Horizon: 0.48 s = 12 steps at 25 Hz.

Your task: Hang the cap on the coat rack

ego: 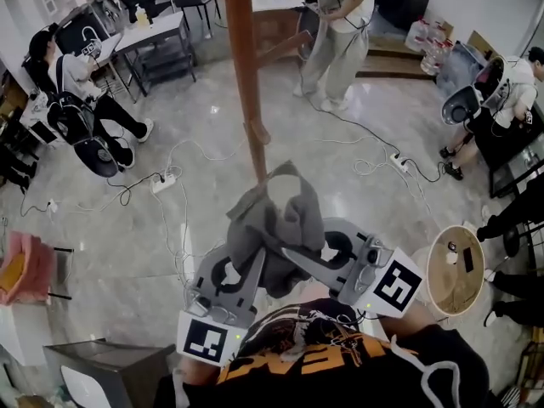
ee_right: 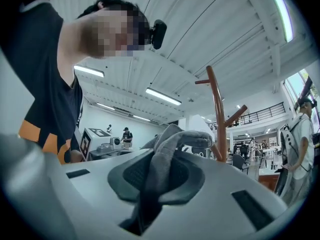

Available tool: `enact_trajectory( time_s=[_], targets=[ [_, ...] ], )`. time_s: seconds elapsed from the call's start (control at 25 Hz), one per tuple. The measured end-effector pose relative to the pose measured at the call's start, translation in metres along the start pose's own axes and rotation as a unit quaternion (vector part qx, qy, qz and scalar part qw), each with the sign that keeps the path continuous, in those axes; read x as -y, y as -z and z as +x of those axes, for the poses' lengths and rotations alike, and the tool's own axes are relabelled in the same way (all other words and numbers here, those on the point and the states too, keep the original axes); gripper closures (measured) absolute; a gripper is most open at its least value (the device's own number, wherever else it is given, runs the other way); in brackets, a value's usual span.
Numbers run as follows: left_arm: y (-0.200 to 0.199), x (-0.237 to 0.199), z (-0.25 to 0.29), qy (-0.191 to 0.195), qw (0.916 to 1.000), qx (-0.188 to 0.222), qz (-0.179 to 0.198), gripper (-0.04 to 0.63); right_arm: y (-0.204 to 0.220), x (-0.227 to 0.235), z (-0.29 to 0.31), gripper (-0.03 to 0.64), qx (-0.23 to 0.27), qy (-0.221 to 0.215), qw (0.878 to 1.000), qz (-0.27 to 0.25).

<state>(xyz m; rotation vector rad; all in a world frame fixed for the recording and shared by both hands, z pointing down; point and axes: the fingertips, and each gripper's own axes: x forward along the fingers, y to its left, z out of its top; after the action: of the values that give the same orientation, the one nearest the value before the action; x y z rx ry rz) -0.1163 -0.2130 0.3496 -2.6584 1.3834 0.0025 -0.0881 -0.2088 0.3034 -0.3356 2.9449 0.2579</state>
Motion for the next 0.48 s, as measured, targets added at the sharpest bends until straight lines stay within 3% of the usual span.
enact_trajectory(
  time_s=[0.48],
  targets=[
    [-0.014,-0.040,0.042,-0.061,0.9978,0.003,0.025,0.555,-0.008,0.056,0.018,0.565,0.029,-0.061,0.998,-0.008]
  ],
)
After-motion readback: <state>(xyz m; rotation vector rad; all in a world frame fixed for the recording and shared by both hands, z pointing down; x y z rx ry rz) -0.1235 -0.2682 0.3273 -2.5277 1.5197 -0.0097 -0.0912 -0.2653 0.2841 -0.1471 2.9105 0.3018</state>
